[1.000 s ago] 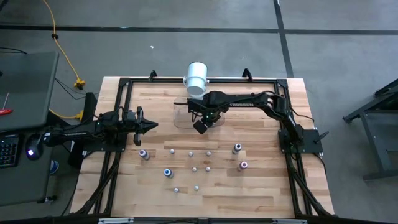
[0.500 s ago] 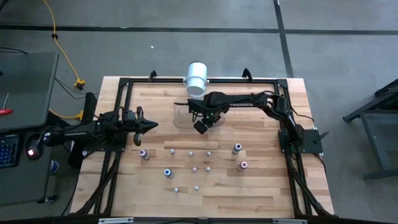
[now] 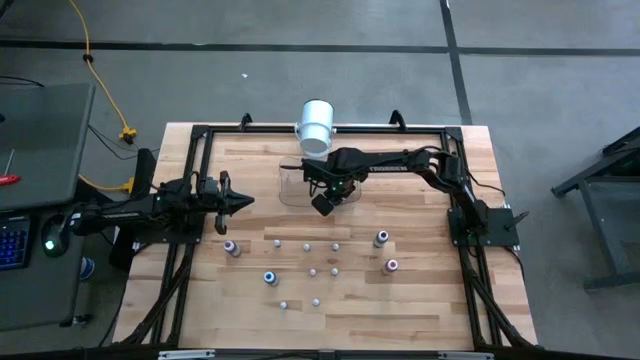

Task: Pick & Place food coloring
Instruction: Put the small black food coloring bottle into the transparent bin

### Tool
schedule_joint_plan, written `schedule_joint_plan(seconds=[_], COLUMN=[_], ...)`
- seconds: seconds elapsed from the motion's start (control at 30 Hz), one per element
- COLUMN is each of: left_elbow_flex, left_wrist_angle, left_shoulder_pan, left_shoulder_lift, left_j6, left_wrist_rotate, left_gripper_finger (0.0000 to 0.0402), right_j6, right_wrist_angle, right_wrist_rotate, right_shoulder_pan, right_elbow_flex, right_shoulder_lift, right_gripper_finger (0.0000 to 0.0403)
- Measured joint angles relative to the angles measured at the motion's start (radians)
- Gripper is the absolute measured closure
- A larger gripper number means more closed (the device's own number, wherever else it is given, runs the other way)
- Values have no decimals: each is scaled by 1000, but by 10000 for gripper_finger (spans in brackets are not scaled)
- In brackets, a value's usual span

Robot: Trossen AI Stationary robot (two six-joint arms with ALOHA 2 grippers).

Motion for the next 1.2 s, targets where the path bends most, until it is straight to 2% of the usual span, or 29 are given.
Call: schedule_joint_plan(seconds=[0.57,0.87,1.2], left_elbow_flex=[0,0,0], left_wrist_angle=[0,0,0], left_shoulder_pan=[0,0,0], left_shoulder_lift=[0,0,0], left_j6=[0,0,0], left_wrist_rotate=[0,0,0], left_gripper_finger=[401,401,401], right_j6=[-6,-23,0], right_wrist_angle=[1,0,-3], right_wrist_rotate=[6,49,26], right_shoulder_pan=[0,0,36], right_elbow_flex=[0,1,1], right_shoulder_lift=[-5,-90,-198], right_gripper_finger=[316,315,315])
